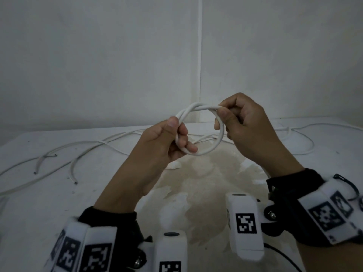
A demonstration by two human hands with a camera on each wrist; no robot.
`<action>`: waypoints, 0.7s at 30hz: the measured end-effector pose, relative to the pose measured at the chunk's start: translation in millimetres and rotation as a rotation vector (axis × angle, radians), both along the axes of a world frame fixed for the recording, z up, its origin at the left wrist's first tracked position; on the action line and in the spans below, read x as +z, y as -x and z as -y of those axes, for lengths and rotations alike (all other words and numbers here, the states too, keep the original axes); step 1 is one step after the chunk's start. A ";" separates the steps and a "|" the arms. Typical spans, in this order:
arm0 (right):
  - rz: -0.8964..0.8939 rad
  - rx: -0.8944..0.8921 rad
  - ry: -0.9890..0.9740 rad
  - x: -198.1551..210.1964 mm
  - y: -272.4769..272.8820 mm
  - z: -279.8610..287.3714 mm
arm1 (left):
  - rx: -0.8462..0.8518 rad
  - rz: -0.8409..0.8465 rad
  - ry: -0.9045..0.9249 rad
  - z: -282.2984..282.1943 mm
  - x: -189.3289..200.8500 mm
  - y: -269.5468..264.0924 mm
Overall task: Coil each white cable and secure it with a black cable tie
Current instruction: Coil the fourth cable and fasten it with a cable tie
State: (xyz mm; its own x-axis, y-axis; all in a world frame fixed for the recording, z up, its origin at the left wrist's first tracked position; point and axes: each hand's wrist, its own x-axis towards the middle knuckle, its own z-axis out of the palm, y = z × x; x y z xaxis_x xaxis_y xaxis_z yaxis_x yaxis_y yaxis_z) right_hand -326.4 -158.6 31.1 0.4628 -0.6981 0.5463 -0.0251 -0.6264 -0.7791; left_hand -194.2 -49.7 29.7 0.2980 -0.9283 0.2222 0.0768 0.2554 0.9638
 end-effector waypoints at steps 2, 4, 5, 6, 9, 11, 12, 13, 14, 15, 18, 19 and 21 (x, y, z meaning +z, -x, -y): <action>0.003 0.018 -0.015 -0.6 -2.1 -1.7 | 0.023 -0.045 0.009 1.0 0.8 -0.5; -0.004 0.031 -0.022 -1.4 -4.5 -3.7 | 0.023 -0.083 0.017 0.7 1.5 -1.3; -0.005 0.037 -0.030 -1.9 -5.8 -4.4 | 0.024 -0.090 0.023 0.3 2.1 -1.0; -0.002 0.045 -0.042 -2.5 -6.7 -4.4 | 0.028 -0.092 0.030 0.4 2.4 -0.4; 0.017 0.066 -0.083 -4.2 -6.4 -1.6 | 0.054 -0.100 0.061 2.7 3.4 1.1; 0.003 0.046 -0.055 -5.3 -3.9 2.1 | 0.094 -0.124 0.101 3.5 5.0 -1.2; -0.014 0.019 -0.027 -6.1 -2.4 4.5 | 0.122 -0.137 0.125 3.4 5.7 -3.5; -0.037 -0.020 0.007 -7.6 -1.1 7.3 | 0.155 -0.144 0.149 2.9 6.6 -6.5; -0.068 -0.068 0.048 -9.3 -0.1 9.5 | 0.189 -0.149 0.173 2.0 7.3 -10.2; -0.103 -0.118 0.090 -11.4 0.6 11.3 | 0.221 -0.159 0.197 0.7 8.5 -14.6; -0.153 -0.270 0.189 -16.4 0.7 13.2 | 0.297 -0.190 0.254 -3.3 12.0 -27.1; -0.169 -0.313 0.202 -16.4 0.1 12.6 | 0.313 -0.190 0.261 -3.6 12.5 -29.1; -0.296 -0.381 0.233 -17.9 -3.0 10.5 | 0.321 -0.170 0.266 -2.7 11.8 -28.3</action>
